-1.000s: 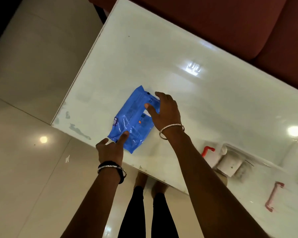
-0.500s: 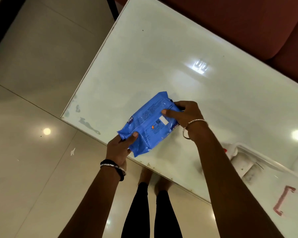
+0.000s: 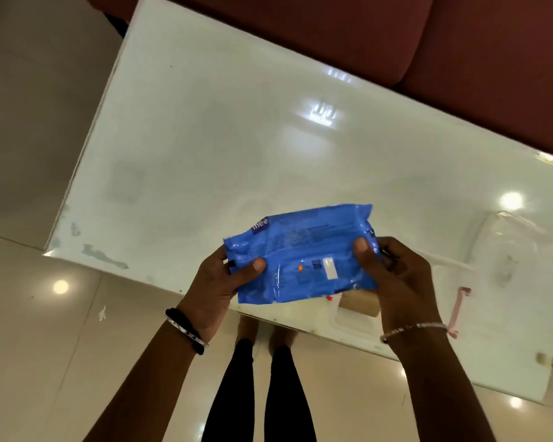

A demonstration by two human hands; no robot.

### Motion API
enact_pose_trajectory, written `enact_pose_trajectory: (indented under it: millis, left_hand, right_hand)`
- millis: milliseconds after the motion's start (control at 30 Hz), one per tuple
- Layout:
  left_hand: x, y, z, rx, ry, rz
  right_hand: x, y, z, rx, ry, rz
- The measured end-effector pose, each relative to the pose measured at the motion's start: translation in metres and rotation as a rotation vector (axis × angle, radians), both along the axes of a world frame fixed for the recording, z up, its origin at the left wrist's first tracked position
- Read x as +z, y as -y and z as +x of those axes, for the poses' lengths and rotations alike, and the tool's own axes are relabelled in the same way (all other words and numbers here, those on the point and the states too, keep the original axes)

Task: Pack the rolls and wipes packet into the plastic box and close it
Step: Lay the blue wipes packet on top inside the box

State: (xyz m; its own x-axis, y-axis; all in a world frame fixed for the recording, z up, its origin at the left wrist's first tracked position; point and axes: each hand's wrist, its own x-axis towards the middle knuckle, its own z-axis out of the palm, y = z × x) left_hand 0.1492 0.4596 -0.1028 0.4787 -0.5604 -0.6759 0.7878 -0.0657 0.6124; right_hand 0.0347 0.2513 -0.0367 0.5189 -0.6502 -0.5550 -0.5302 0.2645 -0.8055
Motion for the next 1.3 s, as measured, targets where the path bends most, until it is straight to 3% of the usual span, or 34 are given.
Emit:
enact_pose_trajectory:
  millis: [100, 267, 467, 633, 800, 900, 967, 1033, 1100, 1200, 1300]
  left_hand:
    - [0.018, 0.037, -0.01, -0.109, 0.086, 0.033]
    - [0.034, 0.095, -0.034, -0.27, 0.33, 0.244]
    - [0.034, 0.135, -0.064, -0.382, 0.546, 0.415]
    - [0.038, 0.138, -0.063, -0.376, 0.609, 0.248]
    - [0.047, 0.138, -0.062, -0.38, 0.552, 0.041]
    - [0.049, 0.136, -0.06, -0.441, 0.606, 0.031]
    - [0.045, 0.133, -0.06, -0.507, 0.717, 0.072]
    - [0.038, 0.13, -0.063, -0.592, 0.853, 0.103]
    - [0.029, 0.129, -0.067, -0.695, 0.97, 0.126]
    - [0.021, 0.13, -0.072, -0.805, 1.138, 0.145]
    - [0.022, 0.13, -0.077, -0.821, 1.244, 0.099]
  right_hand:
    - [0.007, 0.017, -0.041, -0.207, 0.006, 0.024]
    - [0.0, 0.031, -0.09, -0.422, -0.057, -0.017]
    - [-0.016, 0.049, -0.129, -0.483, -0.087, -0.053]
    - [-0.012, 0.057, -0.143, -0.494, 0.155, 0.04]
    - [-0.004, 0.062, -0.153, -0.645, 0.498, 0.291]
    - [-0.006, 0.068, -0.16, -0.742, 0.612, 0.505]
    - [-0.009, 0.071, -0.156, -0.766, 0.587, 0.563]
    - [-0.017, 0.073, -0.151, -0.752, 0.401, 0.457]
    - [-0.03, 0.073, -0.147, -0.621, 0.181, 0.211]
    - [-0.04, 0.073, -0.143, -0.458, 0.169, 0.084]
    - [-0.038, 0.078, -0.149, -0.451, 0.237, 0.084]
